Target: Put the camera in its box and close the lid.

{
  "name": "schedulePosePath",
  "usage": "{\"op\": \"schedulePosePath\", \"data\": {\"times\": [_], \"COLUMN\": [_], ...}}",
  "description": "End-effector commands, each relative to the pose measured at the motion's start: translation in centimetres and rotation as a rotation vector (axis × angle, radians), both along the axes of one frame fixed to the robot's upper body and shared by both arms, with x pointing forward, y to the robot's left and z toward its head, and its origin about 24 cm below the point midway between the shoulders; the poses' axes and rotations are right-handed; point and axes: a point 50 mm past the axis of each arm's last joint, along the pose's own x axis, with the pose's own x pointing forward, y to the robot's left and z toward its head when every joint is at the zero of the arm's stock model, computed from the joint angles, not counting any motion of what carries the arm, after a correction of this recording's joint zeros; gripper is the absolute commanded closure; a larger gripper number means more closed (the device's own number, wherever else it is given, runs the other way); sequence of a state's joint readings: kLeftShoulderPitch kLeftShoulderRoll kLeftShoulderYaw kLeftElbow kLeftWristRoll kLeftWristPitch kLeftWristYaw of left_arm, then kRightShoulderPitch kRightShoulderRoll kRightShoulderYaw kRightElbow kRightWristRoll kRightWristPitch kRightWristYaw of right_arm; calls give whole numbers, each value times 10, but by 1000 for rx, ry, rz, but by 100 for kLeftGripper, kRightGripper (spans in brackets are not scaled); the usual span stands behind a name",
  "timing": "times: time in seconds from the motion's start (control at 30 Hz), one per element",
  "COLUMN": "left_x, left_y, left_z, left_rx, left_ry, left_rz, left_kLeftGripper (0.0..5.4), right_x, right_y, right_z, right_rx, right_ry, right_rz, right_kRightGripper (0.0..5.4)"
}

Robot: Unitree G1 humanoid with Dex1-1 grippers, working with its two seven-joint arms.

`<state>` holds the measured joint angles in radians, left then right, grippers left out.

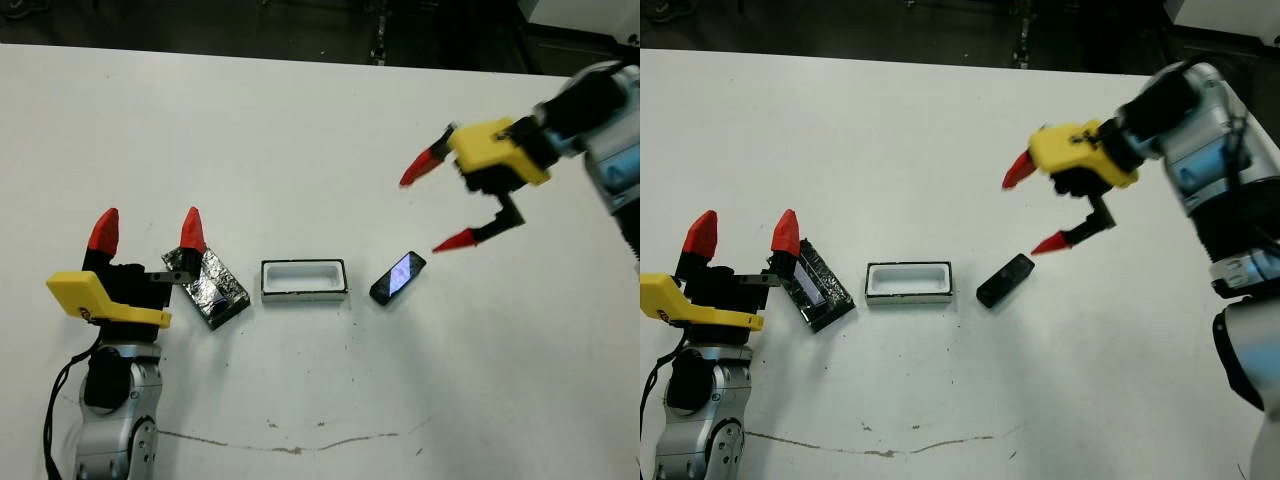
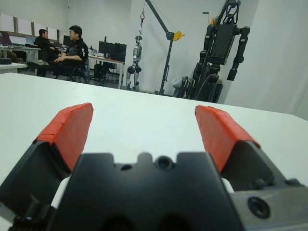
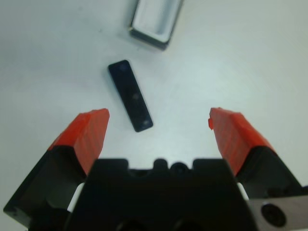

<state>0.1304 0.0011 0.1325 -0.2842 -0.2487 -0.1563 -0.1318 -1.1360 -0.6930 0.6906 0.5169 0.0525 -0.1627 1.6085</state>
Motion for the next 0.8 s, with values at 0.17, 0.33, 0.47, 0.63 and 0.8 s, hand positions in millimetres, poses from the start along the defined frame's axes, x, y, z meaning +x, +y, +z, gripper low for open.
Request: {"op": "schedulePosePath", "data": {"times": [0.17,0.33,0.47,0.63,0.8], "left_x": [-2,-2,-2,-2,-1], "left_y": [0,0,0,-1,-2], "left_z": [-3,-4,-4,-4,-3], "left_rx": [-4,-14,2,-8,-5], "left_ry": [17,20,18,19,22], "left_rz": [10,6,14,0,-5], "left_kLeftGripper": [0,0,0,0,0], "right_x": [-1,0,-1,0,0], "right_y": [12,18,23,24,25], "right_z": [-10,-22,-22,-22,-27], "right_rx": [-137,-153,-112,-98,-82], "right_ry": [35,75,59,52,76], "right_rz": [55,50,90,86,71], "right_kRightGripper": [0,0,0,0,0]}}
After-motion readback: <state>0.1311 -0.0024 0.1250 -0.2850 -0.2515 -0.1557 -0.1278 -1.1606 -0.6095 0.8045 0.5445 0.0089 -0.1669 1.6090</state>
